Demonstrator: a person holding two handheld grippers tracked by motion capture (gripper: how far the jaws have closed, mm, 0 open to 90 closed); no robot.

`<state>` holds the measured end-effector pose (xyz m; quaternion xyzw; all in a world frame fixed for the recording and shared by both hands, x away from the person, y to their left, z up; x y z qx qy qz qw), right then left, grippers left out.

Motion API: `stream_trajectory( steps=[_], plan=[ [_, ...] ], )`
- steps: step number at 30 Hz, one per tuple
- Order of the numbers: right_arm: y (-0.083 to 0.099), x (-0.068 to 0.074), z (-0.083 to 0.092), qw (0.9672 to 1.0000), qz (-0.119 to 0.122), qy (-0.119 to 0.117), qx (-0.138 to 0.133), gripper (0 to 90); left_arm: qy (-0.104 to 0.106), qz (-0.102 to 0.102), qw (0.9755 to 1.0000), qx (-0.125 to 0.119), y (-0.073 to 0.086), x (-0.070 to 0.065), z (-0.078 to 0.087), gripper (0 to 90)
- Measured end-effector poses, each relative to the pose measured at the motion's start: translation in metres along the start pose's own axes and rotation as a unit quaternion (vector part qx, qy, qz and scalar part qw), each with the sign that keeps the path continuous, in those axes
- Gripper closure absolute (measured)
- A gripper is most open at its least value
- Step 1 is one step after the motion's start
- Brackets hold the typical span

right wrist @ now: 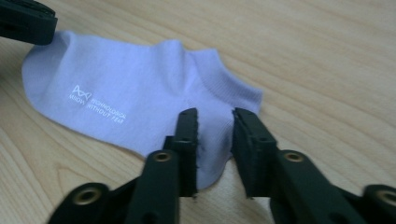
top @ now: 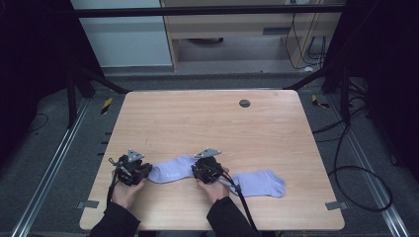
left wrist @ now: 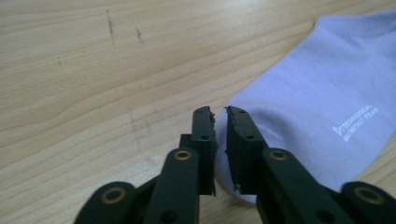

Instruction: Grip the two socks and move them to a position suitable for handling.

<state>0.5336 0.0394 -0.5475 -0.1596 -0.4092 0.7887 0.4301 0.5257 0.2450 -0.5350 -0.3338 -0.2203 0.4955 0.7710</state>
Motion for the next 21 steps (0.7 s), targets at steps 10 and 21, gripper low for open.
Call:
stream_trajectory(
  steps=[10,21],
  plan=[
    [-0.016,-0.021,0.035,0.9993,-0.008,0.000,-0.037,54.0,0.014,0.026,0.9985,-0.047,-0.016,-0.007,0.020,61.9],
    [-0.008,-0.072,0.090,0.9985,-0.007,0.028,-0.046,45.1,0.050,0.002,0.9975,-0.050,-0.033,-0.043,0.025,50.3]
  ],
)
Point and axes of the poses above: each handheld gripper's, and its own axes: z roughly backward along the jaws, y roughly out of its underside, x roughly to its left, the point moved 8 cm from there along -z, roughly forward along the jaws, and after that the axes turned 3 degrees about -x, right-handed, at the moved point
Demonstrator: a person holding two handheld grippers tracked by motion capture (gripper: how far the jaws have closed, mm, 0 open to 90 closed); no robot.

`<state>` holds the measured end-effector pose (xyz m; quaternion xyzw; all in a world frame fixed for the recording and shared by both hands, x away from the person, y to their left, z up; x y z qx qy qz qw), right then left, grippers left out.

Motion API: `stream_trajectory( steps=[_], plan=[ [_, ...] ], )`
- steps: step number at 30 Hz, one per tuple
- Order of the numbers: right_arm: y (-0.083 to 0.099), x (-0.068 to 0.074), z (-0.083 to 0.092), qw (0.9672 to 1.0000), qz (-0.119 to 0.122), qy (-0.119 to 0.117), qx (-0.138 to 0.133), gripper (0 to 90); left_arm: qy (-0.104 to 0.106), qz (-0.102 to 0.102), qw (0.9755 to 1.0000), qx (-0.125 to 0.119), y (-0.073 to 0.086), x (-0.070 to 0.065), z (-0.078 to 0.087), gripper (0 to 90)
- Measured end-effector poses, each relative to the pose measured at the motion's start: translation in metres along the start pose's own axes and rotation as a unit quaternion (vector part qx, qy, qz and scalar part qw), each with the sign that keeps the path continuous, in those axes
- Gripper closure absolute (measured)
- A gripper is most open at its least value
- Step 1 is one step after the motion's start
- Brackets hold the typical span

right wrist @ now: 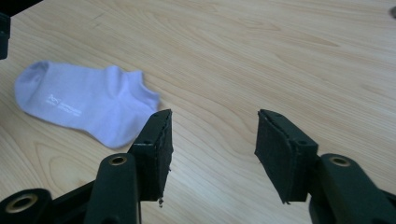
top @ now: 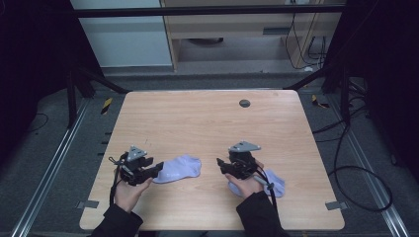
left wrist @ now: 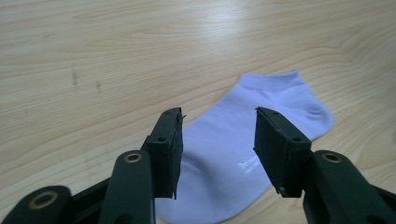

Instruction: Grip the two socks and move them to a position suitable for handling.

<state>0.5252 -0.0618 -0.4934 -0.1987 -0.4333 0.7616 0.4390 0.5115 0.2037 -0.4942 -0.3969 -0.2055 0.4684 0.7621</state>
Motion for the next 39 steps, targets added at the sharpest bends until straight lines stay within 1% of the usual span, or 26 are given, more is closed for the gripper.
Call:
stream_trajectory(
  steps=[1,2,5,7,11,12,13,14,17,18,22,24,25,26,27,30,31,32,33,35,39],
  plan=[
    [0.001,-0.004,0.005,1.0000,-0.002,0.002,-0.001,44.6,0.006,-0.005,1.0000,0.000,-0.002,-0.007,-0.001,49.8],
    [0.004,-0.013,0.014,0.9999,-0.008,0.007,-0.003,43.7,0.008,-0.009,0.9999,0.001,-0.003,-0.010,-0.002,48.9],
    [0.010,-0.028,0.030,0.9997,-0.009,0.020,-0.008,42.4,0.019,-0.018,0.9996,0.001,-0.008,-0.027,-0.007,47.7],
    [0.015,-0.039,0.041,0.9994,-0.016,0.029,-0.010,41.3,0.027,-0.026,0.9993,0.002,-0.012,-0.038,-0.012,47.2],
    [0.026,-0.057,0.062,0.9985,-0.030,0.040,-0.020,39.4,0.040,-0.035,0.9986,0.005,-0.017,-0.059,-0.023,47.0],
    [0.029,-0.060,0.066,0.9984,-0.031,0.043,-0.020,39.2,0.040,-0.035,0.9986,0.005,-0.017,-0.059,-0.023,47.0],
    [0.033,-0.065,0.071,0.9982,-0.031,0.048,-0.020,39.0,0.048,-0.038,0.9981,0.009,-0.019,-0.070,-0.029,46.9],
    [0.037,-0.069,0.075,0.9980,-0.033,0.050,-0.019,39.0,0.049,-0.042,0.9978,0.011,-0.020,-0.074,-0.032,46.8],
    [0.046,-0.080,0.085,0.9975,-0.040,0.056,-0.018,39.0,0.058,-0.055,0.9967,0.016,-0.021,-0.091,-0.040,46.4],
    [0.051,-0.085,0.088,0.9972,-0.041,0.061,-0.015,39.2,0.060,-0.057,0.9965,0.016,-0.022,-0.094,-0.042,46.3],
    [0.065,-0.097,0.093,0.9964,-0.043,0.074,0.003,41.8,0.074,-0.063,0.9950,0.022,-0.023,-0.116,-0.052,46.2],
    [0.074,-0.103,0.093,0.9959,-0.032,0.083,0.017,44.1,0.081,-0.069,0.9941,0.023,-0.024,-0.126,-0.057,46.4],
    [0.078,-0.104,0.093,0.9955,-0.038,0.083,0.025,45.4,0.083,-0.074,0.9935,0.025,-0.024,-0.131,-0.059,46.5],
    [0.081,-0.106,0.093,0.9953,-0.038,0.083,0.030,46.6,0.086,-0.076,0.9930,0.027,-0.023,-0.136,-0.061,46.6],
    [0.084,-0.109,0.092,0.9948,-0.037,0.088,0.035,47.9,0.091,-0.079,0.9923,0.029,-0.023,-0.141,-0.064,46.9],
    [0.090,-0.114,0.091,0.9941,-0.038,0.090,0.046,51.5,0.104,-0.083,0.9903,0.038,-0.021,-0.156,-0.072,48.3],
    [0.093,-0.117,0.089,0.9937,-0.038,0.092,0.051,52.7,0.109,-0.089,0.9892,0.042,-0.019,-0.162,-0.077,48.7],
    [0.096,-0.119,0.088,0.9933,-0.038,0.092,0.058,54.0,0.108,-0.091,0.9889,0.045,-0.017,-0.167,-0.080,49.2],
    [0.099,-0.120,0.087,0.9928,-0.040,0.093,0.064,55.1,0.110,-0.099,0.9878,0.049,-0.015,-0.172,-0.083,50.0],
    [0.103,-0.121,0.086,0.9925,-0.043,0.089,0.072,57.3,0.114,-0.107,0.9862,0.056,-0.010,-0.180,-0.090,51.2],
    [0.106,-0.123,0.085,0.9921,-0.037,0.090,0.080,60.8,0.117,-0.114,0.9840,0.071,-0.002,-0.191,-0.101,54.0]
  ],
)
Point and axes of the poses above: each handheld gripper's, and its own axes: z roughly backward along the jaws, y roughly out of its underside, x roughly to its left, the point moved 8 cm from there along -z, roughly forward along the jaws, and after that the axes turned 3 degrees about -x, right-handed, at the moved point
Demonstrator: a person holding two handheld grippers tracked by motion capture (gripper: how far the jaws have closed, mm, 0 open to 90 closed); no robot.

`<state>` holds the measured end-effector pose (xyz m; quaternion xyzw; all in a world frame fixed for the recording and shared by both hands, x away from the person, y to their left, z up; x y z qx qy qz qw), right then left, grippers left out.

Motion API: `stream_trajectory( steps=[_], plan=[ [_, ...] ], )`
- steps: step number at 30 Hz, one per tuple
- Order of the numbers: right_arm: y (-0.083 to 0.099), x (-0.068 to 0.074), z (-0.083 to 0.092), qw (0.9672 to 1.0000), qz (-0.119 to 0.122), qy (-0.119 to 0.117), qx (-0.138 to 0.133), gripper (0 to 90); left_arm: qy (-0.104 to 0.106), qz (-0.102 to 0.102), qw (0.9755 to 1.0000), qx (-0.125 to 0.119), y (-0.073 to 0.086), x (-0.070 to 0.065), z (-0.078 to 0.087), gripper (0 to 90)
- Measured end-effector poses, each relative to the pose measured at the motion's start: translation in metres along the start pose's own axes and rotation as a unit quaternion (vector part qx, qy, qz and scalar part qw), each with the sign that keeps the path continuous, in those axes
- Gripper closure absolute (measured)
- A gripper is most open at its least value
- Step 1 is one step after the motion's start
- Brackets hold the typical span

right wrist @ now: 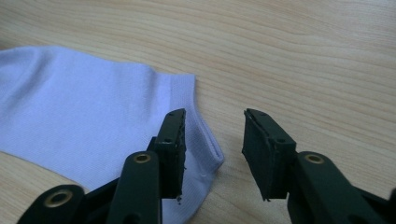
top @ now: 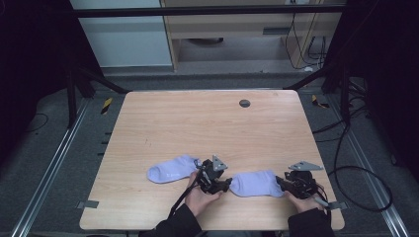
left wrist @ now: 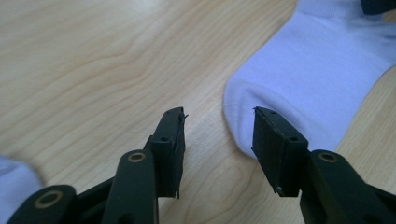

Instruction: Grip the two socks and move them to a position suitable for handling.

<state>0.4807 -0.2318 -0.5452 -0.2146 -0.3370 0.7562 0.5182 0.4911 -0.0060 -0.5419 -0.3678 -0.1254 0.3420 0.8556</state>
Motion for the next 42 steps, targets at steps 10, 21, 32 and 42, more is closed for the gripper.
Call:
stream_trajectory(
  steps=[10,21,32,42],
  plan=[
    [0.006,0.001,-0.005,0.9996,0.011,-0.004,0.026,72.3,0.008,0.002,0.9998,0.019,0.005,-0.008,-0.009,72.4],
    [-0.006,0.013,0.011,0.9996,0.008,-0.024,0.012,86.3,0.035,0.016,0.9992,0.007,0.001,-0.008,0.002,89.2],
    [-0.028,0.053,0.030,0.9976,0.026,-0.058,-0.026,86.4,0.031,0.006,0.9994,-0.013,0.001,0.008,0.044,89.3],
    [-0.036,0.091,0.025,0.9950,0.036,-0.090,-0.028,86.3,0.017,0.012,0.9997,-0.009,0.024,0.034,0.077,89.3]
  ],
)
Point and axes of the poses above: each handheld gripper's, and its own axes: z roughly backward along the jaws, y roughly out of its underside, x roughly to its left, the point moved 8 cm from there along -z, roughly forward along the jaws, and after that the axes turned 3 degrees about -x, right-handed, at the moved point
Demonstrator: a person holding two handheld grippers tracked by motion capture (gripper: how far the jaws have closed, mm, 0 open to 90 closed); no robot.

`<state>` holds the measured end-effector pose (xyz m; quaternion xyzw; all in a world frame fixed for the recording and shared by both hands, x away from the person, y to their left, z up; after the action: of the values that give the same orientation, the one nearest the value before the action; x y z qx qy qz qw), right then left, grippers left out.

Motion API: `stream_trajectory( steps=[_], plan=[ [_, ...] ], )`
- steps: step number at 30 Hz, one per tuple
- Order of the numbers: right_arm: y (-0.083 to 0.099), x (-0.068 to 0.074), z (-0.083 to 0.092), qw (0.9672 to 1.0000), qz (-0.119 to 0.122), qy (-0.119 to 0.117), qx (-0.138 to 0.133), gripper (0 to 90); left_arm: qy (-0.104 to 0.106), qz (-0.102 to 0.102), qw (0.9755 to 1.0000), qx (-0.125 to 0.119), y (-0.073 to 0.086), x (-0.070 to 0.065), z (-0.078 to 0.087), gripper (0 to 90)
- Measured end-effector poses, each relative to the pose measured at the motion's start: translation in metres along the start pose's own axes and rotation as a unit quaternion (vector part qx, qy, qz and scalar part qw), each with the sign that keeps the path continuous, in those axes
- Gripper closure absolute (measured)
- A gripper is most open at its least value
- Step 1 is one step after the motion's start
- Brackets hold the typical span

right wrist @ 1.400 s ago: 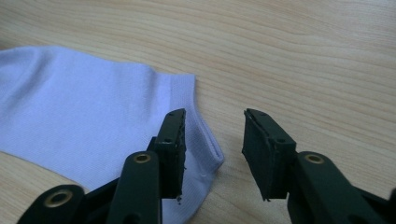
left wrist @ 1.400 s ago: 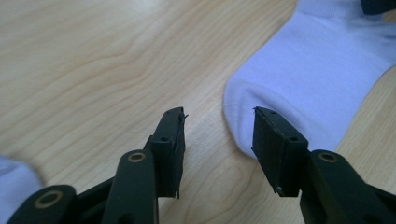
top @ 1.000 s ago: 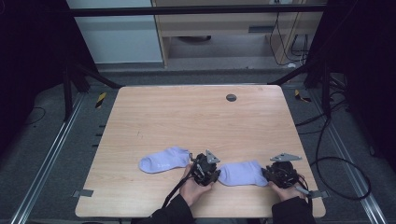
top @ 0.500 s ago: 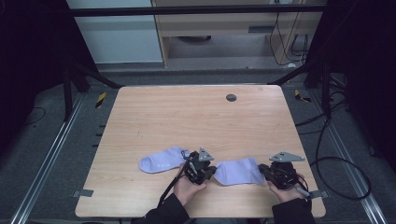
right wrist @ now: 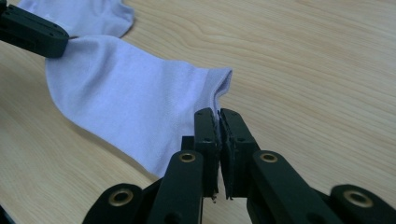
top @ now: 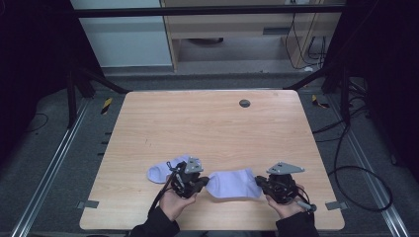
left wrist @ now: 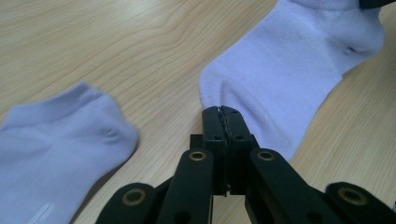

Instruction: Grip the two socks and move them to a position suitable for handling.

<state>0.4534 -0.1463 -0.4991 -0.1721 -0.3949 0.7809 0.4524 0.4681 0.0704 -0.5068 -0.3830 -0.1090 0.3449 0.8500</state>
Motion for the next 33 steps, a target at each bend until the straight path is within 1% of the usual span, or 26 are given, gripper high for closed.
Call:
stream_trajectory(
  steps=[3,4,5,8,10,12,14,15,16,18,21,24,27,29,31,33],
  plan=[
    [-0.001,0.009,-0.006,0.9999,0.005,-0.010,0.002,86.3,-0.007,0.001,1.0000,0.003,0.007,0.007,0.009,89.3],
    [-0.001,0.013,-0.009,0.9998,0.006,-0.017,0.001,86.3,-0.009,0.000,1.0000,0.004,0.009,0.009,0.011,89.2],
    [-0.001,0.017,-0.011,0.9998,0.003,-0.020,0.002,86.3,-0.011,0.000,0.9999,0.006,0.011,0.011,0.013,89.3],
    [-0.003,0.028,-0.019,0.9994,0.008,-0.032,0.006,86.3,-0.019,-0.002,0.9997,0.014,0.020,0.015,0.018,89.2],
    [-0.003,0.036,-0.025,0.9991,0.016,-0.038,0.010,86.4,-0.022,0.001,0.9996,0.018,0.026,0.018,0.019,89.2],
    [-0.003,0.042,-0.031,0.9988,0.022,-0.042,0.015,86.3,-0.022,0.011,0.9995,0.021,0.033,0.022,0.018,89.2],
    [-0.002,0.045,-0.034,0.9986,0.020,-0.044,0.019,86.3,-0.019,0.016,0.9992,0.029,0.040,0.026,0.014,89.2],
    [-0.001,0.046,-0.037,0.9986,0.023,-0.042,0.022,86.3,-0.019,0.020,0.9991,0.033,0.043,0.027,0.013,89.2],
    [0.000,0.046,-0.038,0.9987,0.020,-0.041,0.024,86.2,-0.021,0.022,0.9989,0.037,0.046,0.028,0.012,89.2],
    [0.003,0.045,-0.041,0.9986,0.021,-0.039,0.030,86.2,-0.022,0.023,0.9987,0.039,0.047,0.030,0.010,89.2],
    [0.007,0.042,-0.044,0.9986,0.016,-0.034,0.036,86.1,-0.026,0.021,0.9986,0.041,0.049,0.032,0.008,89.1],
    [0.011,0.040,-0.046,0.9984,0.014,-0.032,0.044,85.8,-0.029,0.023,0.9982,0.048,0.053,0.033,0.004,88.9],
    [0.015,0.038,-0.048,0.9980,0.016,-0.028,0.054,83.9,-0.030,0.022,0.9983,0.045,0.053,0.032,0.003,88.1],
    [0.016,0.037,-0.049,0.9981,0.018,-0.025,0.053,81.6,-0.031,0.024,0.9984,0.041,0.053,0.032,0.003,85.8],
    [0.016,0.036,-0.049,0.9983,0.017,-0.022,0.051,79.6,-0.034,0.025,0.9985,0.034,0.052,0.033,0.005,80.9],
    [0.014,0.035,-0.047,0.9990,0.015,-0.017,0.038,77.7,-0.041,0.027,0.9984,0.028,0.050,0.035,0.008,74.9]
  ],
)
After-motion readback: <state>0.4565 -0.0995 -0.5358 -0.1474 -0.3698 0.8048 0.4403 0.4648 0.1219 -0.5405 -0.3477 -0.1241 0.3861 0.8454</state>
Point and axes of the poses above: each handheld gripper's, and its own axes: z roughly backward along the jaws, y roughly out of its underside, x roughly to its left, the point moved 8 cm from there along -z, roughly forward along the jaws, and after that the axes turned 3 degrees about -x, right-handed, at the moved point
